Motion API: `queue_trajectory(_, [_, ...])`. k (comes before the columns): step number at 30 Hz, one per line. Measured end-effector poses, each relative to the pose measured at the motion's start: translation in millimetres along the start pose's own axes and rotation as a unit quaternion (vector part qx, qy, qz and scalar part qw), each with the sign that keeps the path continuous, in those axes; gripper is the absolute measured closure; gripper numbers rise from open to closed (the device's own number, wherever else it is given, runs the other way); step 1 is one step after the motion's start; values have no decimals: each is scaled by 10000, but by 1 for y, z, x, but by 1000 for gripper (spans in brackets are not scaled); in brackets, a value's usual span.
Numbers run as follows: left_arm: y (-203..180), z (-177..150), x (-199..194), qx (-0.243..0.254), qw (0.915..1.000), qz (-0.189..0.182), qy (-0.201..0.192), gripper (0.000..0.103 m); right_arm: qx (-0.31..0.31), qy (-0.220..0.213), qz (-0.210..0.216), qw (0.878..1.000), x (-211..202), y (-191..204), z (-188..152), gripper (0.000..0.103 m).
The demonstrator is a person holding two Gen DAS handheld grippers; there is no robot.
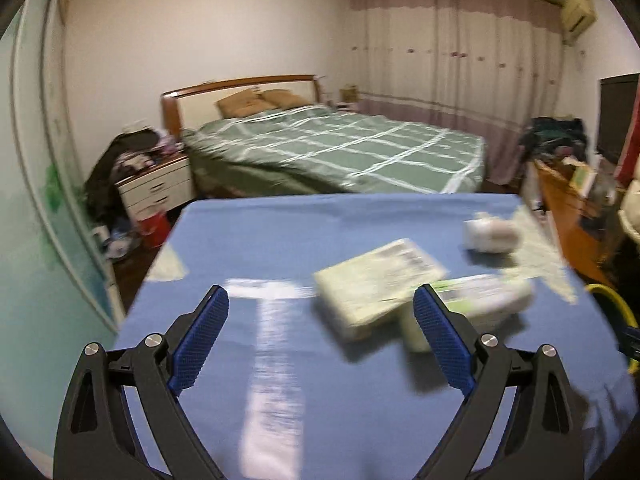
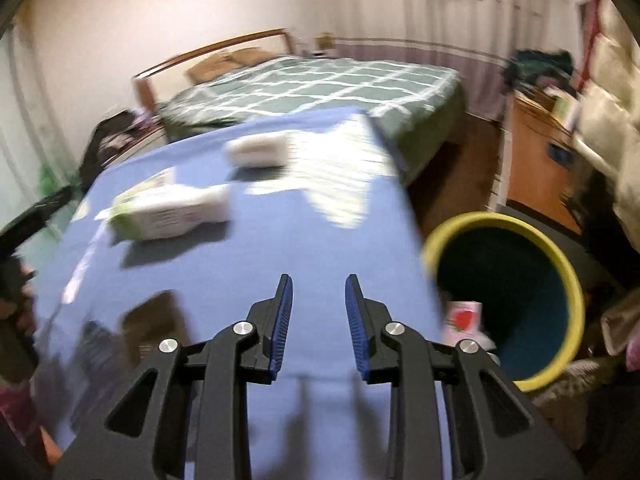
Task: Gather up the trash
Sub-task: 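Grasp the brown plastic tray with the right gripper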
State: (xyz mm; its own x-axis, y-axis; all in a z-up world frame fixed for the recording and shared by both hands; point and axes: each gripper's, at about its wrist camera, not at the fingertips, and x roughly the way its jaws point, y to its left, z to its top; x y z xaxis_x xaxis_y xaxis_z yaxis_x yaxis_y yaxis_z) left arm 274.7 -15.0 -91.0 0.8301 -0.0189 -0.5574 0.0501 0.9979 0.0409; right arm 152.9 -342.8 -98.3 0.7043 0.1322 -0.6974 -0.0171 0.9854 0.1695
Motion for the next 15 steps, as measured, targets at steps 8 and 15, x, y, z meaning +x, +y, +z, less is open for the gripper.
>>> queue_trajectory(8, [47,-18,34,-361,9984,407,180,11,-492,-27,599,9970,1,69,-7,45])
queue_trajectory(15, [42,-21,26,-386,9983,431,19,11,-817,180,513,9952,20,103,-22,29])
